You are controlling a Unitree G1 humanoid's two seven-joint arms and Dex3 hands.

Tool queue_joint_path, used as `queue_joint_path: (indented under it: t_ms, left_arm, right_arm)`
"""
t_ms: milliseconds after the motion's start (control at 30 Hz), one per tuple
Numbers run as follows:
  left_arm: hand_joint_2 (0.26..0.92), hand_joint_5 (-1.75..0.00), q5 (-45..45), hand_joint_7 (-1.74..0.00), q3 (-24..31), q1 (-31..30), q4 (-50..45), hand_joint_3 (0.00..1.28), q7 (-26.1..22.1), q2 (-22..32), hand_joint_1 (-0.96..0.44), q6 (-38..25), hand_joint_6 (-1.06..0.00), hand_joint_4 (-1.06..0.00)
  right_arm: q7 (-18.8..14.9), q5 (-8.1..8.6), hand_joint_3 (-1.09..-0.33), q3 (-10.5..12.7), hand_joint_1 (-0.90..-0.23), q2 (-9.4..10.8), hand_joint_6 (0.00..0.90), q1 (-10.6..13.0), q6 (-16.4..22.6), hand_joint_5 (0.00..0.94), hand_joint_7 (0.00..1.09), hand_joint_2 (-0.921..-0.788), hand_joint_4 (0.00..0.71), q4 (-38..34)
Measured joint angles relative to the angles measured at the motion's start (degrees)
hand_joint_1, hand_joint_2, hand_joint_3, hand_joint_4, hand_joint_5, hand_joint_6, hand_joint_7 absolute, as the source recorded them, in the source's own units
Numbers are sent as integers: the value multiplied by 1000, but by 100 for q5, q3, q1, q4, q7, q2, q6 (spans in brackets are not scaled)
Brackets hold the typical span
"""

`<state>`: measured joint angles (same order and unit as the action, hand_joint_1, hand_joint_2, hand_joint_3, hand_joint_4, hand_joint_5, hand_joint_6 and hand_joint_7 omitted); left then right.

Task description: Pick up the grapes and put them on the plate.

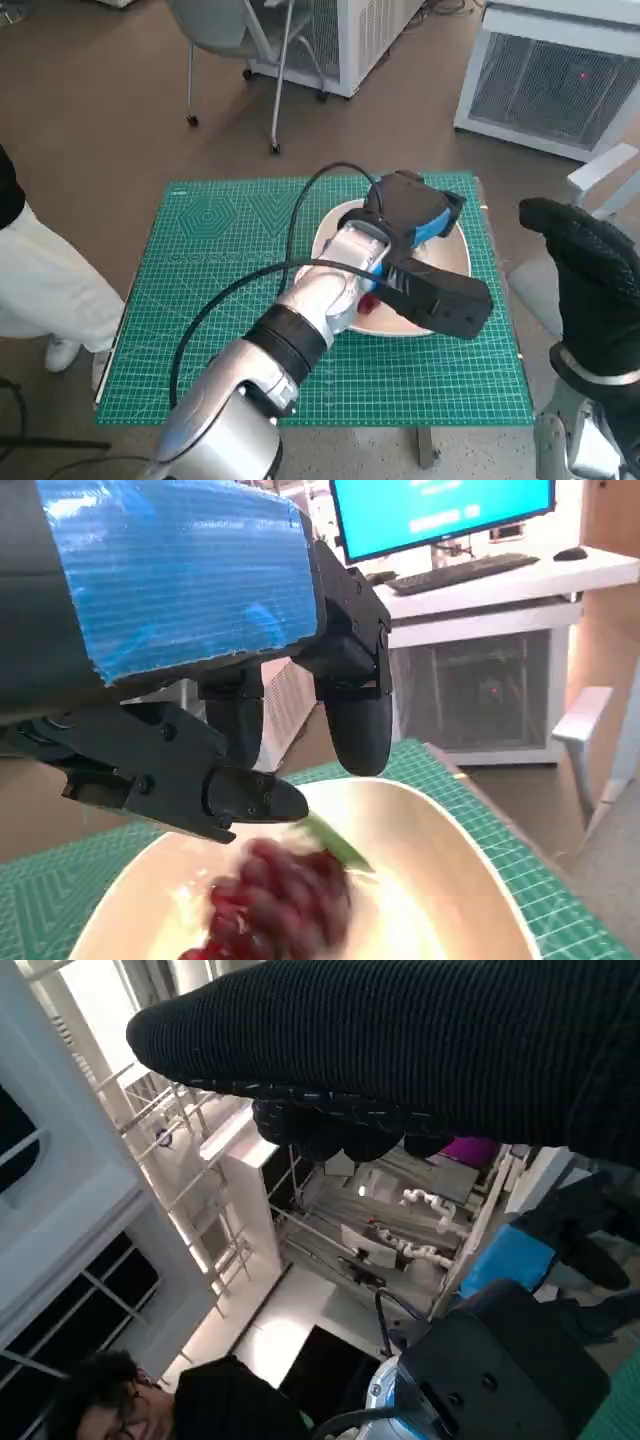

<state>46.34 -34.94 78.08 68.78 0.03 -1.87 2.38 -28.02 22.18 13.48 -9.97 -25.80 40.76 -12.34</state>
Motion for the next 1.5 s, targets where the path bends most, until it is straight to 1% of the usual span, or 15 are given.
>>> queue_joint_path:
  t_ms: [67,133,267,300,333,400,467,533,633,833,933,1033,1133,1300,1500]
  left_arm:
    - [921,-1613,-22,-1227,9,0,14,289,16,20,4,28,-464,-376]
    - [920,-1563,-80,-1114,40,-1,40,297,24,42,76,58,-417,-384]
    - [921,-1482,-250,-394,156,-1,108,269,22,73,280,106,-443,-446]
    - [919,-1396,-284,-294,177,-1,130,253,22,77,236,110,-452,-443]
    - [919,-1234,-311,-223,189,-1,155,237,21,79,135,110,-459,-436]
    - [918,-764,-341,-123,187,-1,206,197,19,81,-162,100,-467,-443]
    - [920,-408,-328,-62,150,-2,237,214,20,89,-364,80,-467,-471]
    - [920,-219,-265,-30,79,-2,244,267,50,112,-486,69,-448,-468]
    - [921,-77,-169,-10,-6,-17,220,369,201,194,-608,108,-406,-423]
    - [921,-10,-429,-5,303,-253,-116,542,755,630,-709,668,-388,-364]
    - [921,-4,-897,-2,737,-449,-276,615,886,854,-726,1182,-373,-331]
    - [921,-1,-1602,-1,1320,-688,-364,672,761,1040,-726,1775,-353,-289]
    - [921,0,-2307,0,1852,-919,-419,713,406,1186,-721,2249,-324,-240]
    - [921,-6,-3472,-17,2620,-1254,-496,788,-551,1296,-721,2613,-230,-126]
    - [921,-7,-4842,-30,3459,-1770,-835,728,-1684,1303,-726,2694,-207,-90]
  right_arm:
    - [0,0,-618,-9,-714,1,288,-3,10,0,20,-921,271,-23]
    - [0,0,-618,-18,-714,1,289,-9,19,1,20,-921,271,-50]
    - [0,2,-617,-28,-713,2,289,-30,41,1,20,-921,272,-122]
    - [-1,3,-617,-30,-713,2,289,-36,49,1,20,-921,272,-139]
    - [-1,4,-617,-32,-713,2,290,-42,59,1,20,-921,272,-152]
    - [-1,8,-618,-39,-713,2,290,-52,84,1,19,-921,272,-173]
    - [-1,11,-618,-48,-712,3,290,-62,102,1,19,-921,272,-194]
    - [-2,12,-617,-59,-711,6,290,-74,113,1,19,-921,272,-217]
    - [-2,12,-617,-86,-709,18,291,-86,129,1,18,-921,272,-241]
    - [-2,12,-616,-126,-707,53,291,-103,151,1,18,-921,273,-274]
    - [-1,12,-616,-134,-705,64,292,-108,177,1,17,-921,273,-294]
    - [-1,12,-617,-146,-703,87,292,-117,197,0,17,-921,272,-310]
    - [-1,11,-619,-155,-698,112,291,-125,208,0,16,-921,270,-328]
    - [-1,10,-623,-172,-679,123,291,-156,223,0,15,-921,269,-342]
    - [-1,-2,-628,-239,-674,154,291,-279,230,0,14,-921,268,-357]
